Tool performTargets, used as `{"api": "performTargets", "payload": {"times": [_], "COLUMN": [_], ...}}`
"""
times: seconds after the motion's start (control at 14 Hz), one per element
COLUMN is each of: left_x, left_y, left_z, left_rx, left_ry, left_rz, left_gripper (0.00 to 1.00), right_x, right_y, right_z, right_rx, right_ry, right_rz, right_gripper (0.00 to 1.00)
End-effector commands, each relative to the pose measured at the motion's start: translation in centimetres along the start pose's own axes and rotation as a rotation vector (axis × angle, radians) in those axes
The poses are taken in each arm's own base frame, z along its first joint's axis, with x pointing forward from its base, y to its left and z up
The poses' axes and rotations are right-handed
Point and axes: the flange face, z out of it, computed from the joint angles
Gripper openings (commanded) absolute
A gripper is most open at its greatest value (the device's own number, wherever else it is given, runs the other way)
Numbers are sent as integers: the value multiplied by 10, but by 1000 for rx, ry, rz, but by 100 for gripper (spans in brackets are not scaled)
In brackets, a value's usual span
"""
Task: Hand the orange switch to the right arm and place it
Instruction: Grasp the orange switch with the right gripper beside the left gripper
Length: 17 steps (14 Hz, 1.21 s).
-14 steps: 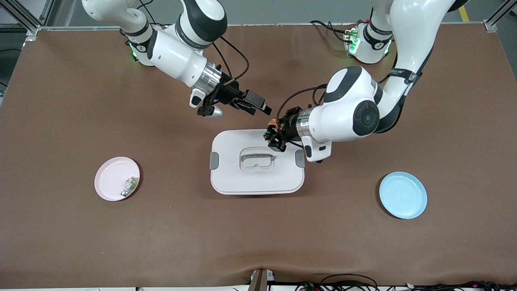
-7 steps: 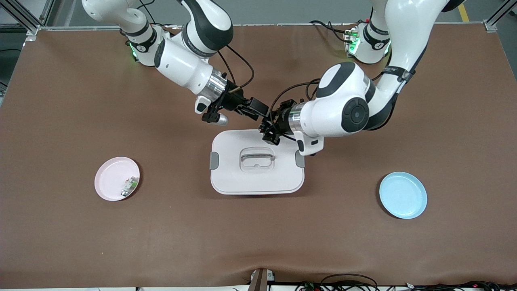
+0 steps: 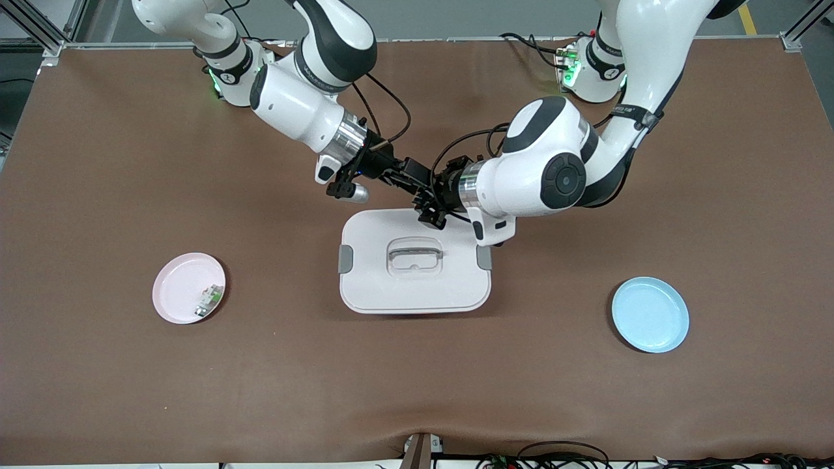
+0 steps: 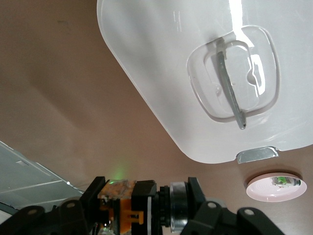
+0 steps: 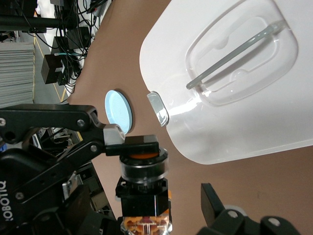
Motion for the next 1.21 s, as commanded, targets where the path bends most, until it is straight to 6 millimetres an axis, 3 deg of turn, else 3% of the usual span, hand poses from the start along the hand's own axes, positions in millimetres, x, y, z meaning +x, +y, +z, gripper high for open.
{"api": "performTargets", "payload": {"times": [0.0, 0.07, 0.14, 0.21, 0.57, 0.71, 0.85, 0.93, 1.07, 1.14], "left_x": [-12, -13, -12, -12, -12, -12, -12, -12, -12, -13], "left_y": [-1, -2, -1, -2, -1, -1, -1, 0, 0, 0], "left_z": [-2, -2, -4, -5, -5, -6, -7, -10, -10, -11], "left_rx": [13, 12, 11, 8, 7, 6, 4, -2, -2, -3], "left_ry": [-19, -19, -18, -18, -17, -17, -17, -18, -18, -18], "left_rz": [-13, -20, -22, -21, -20, -21, -21, -20, -20, -21], "left_gripper": [0, 0, 0, 0, 0, 1, 12, 24, 58, 83], "right_x": [0, 1, 1, 2, 2, 3, 3, 3, 3, 3], "right_y": [-5, -5, -5, -5, -5, -5, -5, -5, -5, -6], "right_z": [4, 4, 3, 3, 2, 2, 2, 2, 1, 0], "right_rx": [15, 15, 15, 16, 23, 23, 24, 24, 27, 28], "right_ry": [0, 0, -3, -3, -6, -5, -4, -5, -4, -4], "right_rz": [7, 8, 9, 11, 22, 22, 26, 25, 25, 25], "right_gripper": [85, 71, 68, 57, 2, 0, 0, 0, 0, 0]}}
